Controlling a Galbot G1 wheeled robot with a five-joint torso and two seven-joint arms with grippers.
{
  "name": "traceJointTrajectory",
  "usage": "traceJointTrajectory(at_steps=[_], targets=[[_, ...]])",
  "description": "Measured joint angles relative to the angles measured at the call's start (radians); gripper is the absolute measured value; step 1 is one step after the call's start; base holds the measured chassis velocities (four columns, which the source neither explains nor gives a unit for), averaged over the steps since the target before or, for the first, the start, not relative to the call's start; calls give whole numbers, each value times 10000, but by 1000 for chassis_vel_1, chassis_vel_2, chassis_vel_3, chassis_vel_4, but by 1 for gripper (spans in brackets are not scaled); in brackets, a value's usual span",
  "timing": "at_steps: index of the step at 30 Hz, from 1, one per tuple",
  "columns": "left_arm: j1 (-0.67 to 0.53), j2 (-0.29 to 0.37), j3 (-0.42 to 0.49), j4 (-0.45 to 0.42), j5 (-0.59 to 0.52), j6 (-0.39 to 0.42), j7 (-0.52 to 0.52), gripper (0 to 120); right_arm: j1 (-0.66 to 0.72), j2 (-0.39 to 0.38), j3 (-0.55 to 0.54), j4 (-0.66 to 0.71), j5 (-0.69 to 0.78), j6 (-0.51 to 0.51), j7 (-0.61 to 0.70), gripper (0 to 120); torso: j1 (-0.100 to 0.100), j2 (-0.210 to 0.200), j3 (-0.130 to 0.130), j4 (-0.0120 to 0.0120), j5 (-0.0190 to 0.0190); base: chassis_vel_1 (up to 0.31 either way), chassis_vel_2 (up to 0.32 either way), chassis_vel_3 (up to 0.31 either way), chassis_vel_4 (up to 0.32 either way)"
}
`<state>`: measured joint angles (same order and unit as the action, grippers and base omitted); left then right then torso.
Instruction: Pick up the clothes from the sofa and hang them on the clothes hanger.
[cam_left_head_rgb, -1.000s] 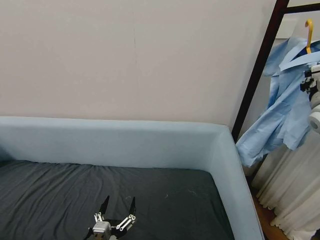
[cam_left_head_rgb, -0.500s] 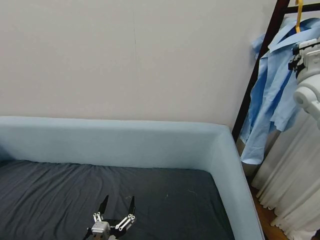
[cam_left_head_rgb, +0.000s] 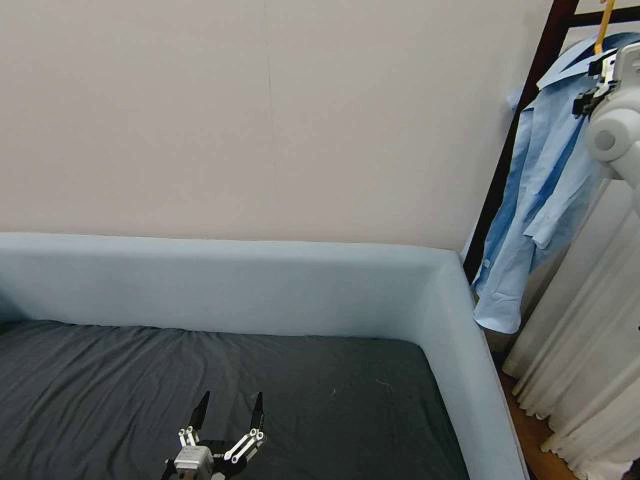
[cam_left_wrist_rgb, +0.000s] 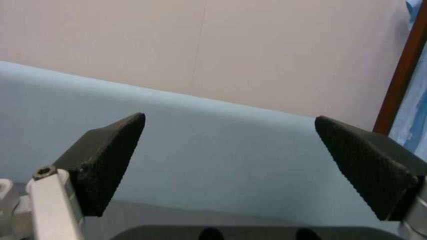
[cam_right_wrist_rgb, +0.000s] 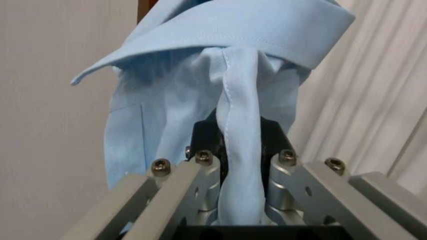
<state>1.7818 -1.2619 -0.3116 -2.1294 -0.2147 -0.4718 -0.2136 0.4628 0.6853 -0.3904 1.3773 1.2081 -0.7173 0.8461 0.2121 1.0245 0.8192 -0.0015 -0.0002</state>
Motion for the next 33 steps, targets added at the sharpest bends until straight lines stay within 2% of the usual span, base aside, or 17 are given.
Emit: traceJointTrajectory(at_steps=[4, 9, 15, 33], targets=[[34, 59, -15, 1, -73, -83, 11, 100, 397, 216, -151, -212, 897, -111, 591, 7, -1, 1, 0, -2, 0, 0, 0, 0, 0], [-41, 192, 52, 114, -170, -180, 41, 100, 919, 926, -491, -904, 2245, -162, 1665, 7, -1, 1, 1, 0, 0, 0, 0, 0, 0], [-1, 350, 192, 125, -211, -233, 132, 100, 1122, 1801, -447, -1662, 2257, 39, 1910, 7, -1, 1, 0, 1, -1, 0, 0, 0, 0], [113, 323, 61, 75, -476, -368, 187, 100, 1670, 2967, -125, -3637, 2007, 383, 2538, 7, -1, 1, 0, 1, 1, 0, 0, 0, 0]])
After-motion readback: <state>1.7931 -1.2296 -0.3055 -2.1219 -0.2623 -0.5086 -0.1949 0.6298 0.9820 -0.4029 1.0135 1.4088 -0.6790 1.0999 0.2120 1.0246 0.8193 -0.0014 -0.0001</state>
